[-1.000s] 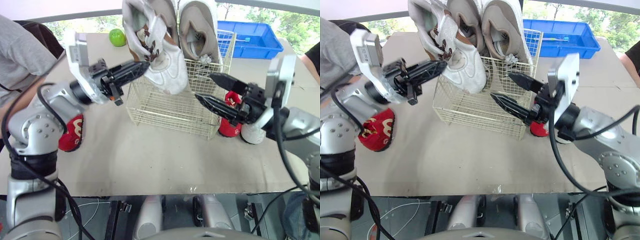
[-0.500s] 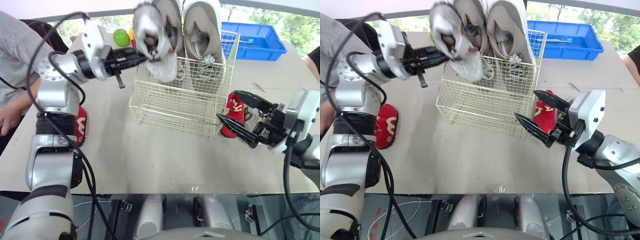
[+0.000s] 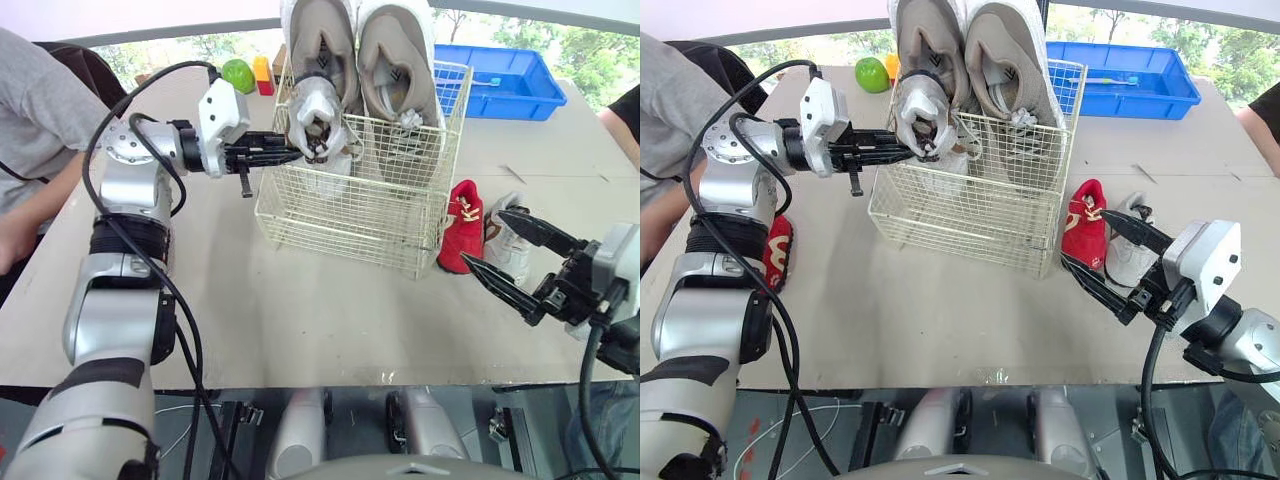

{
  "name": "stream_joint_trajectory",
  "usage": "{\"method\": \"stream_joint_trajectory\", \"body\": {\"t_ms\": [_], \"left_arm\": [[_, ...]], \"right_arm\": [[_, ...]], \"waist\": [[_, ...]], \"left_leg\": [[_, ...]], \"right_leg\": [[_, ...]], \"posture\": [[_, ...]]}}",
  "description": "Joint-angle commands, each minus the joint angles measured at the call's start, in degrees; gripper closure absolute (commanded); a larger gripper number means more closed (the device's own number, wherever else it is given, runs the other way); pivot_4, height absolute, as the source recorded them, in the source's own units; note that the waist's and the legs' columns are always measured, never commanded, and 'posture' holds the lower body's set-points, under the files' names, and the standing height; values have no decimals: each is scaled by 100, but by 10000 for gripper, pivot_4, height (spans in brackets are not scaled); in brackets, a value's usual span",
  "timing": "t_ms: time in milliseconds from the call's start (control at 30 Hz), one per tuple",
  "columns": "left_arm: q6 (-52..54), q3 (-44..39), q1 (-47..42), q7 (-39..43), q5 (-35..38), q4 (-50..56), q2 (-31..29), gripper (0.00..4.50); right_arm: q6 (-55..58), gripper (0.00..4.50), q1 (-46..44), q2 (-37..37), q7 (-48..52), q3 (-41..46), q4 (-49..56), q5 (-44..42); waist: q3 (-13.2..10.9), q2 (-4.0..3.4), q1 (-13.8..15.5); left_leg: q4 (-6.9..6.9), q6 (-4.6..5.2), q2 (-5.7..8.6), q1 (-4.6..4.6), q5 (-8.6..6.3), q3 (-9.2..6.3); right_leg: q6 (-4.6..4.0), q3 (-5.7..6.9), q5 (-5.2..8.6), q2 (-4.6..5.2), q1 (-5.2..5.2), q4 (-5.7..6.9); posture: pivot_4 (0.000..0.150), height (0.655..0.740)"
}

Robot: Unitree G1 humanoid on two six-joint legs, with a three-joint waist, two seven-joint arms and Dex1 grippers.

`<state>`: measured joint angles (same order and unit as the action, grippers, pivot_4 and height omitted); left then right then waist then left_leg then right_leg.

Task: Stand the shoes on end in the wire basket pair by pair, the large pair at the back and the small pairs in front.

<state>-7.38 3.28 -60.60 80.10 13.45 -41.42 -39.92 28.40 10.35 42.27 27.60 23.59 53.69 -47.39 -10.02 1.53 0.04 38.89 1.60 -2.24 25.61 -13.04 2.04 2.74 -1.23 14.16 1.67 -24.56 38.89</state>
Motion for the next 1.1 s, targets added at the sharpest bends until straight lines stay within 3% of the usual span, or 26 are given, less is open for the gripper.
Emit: {"method": "stream_joint_trajectory", "body": {"t_ms": [33,100,133,200,267,300,433,567,900,967,1100], "left_arm": [[80,59,-177,45,-243,-74,-136,42670],[245,42,-228,5,-333,-69,-219,42670],[312,50,-244,-2,-397,-73,-283,33519],[387,-14,-293,-29,-453,-5,-468,26306],[637,-52,-326,88,-376,158,-591,15952],[744,-62,-338,140,-354,233,-662,13497],[1386,-262,-306,286,-78,615,-924,13497],[1773,-511,261,430,322,1442,-1017,13497],[3644,-996,1189,-1360,1115,3774,-366,13497],[4247,-1197,1457,-1428,1738,4328,-244,13497],[5343,-1740,2387,-1301,3376,5609,-263,13497]], "right_arm": [[-165,11616,-35,-5,0,120,175,6],[-159,11616,-40,2,-7,134,191,-39],[-155,11090,-37,5,-5,138,194,-63],[-147,11090,10,17,31,158,195,-92],[-135,11090,47,25,54,172,180,-117],[-130,11090,43,32,66,161,155,-113],[-78,11090,-66,60,89,58,5,-104],[-57,11090,-338,122,232,-141,-249,-33],[-36,11090,-687,217,400,-227,-454,-14],[6,11090,-677,248,310,-183,-506,117],[1389,11090,-763,617,-744,-113,-1261,467]], "waist": [[0,0,-10],[0,0,-26],[0,0,-33],[1,-1,-84],[2,-3,-107],[2,-3,-107],[2,-2,-82],[2,-3,-63],[1,-2,-1],[1,-2,-13],[3,-2,-87]], "left_leg": [[0,0,0,1,0,0],[1,0,0,0,0,0],[1,0,0,0,0,-2],[2,0,0,-2,0,-2],[2,0,-2,-6,0,-1],[2,0,-4,-10,0,0],[2,0,-8,-11,0,-4],[11,0,-7,-3,0,-2],[33,0,-4,3,0,-34],[33,0,-2,3,0,-43],[33,-1,-16,-2,0,-45]], "right_leg": [[0,0,0,0,0,0],[0,0,0,0,1,0],[0,1,0,0,1,0],[0,1,0,0,2,3],[0,-3,0,-2,3,4],[0,-5,0,-4,5,7],[0,0,0,-9,7,8],[0,0,0,-1,7,3],[1,12,0,6,14,7],[1,13,-1,5,14,8],[1,6,-1,11,17,10]], "posture": [[1500,7400],[1500,7400],[1500,7400],[1500,7400],[1500,7400],[1500,7400],[1500,7400],[1500,7400],[1500,7400],[1500,7400],[1500,7400]]}}
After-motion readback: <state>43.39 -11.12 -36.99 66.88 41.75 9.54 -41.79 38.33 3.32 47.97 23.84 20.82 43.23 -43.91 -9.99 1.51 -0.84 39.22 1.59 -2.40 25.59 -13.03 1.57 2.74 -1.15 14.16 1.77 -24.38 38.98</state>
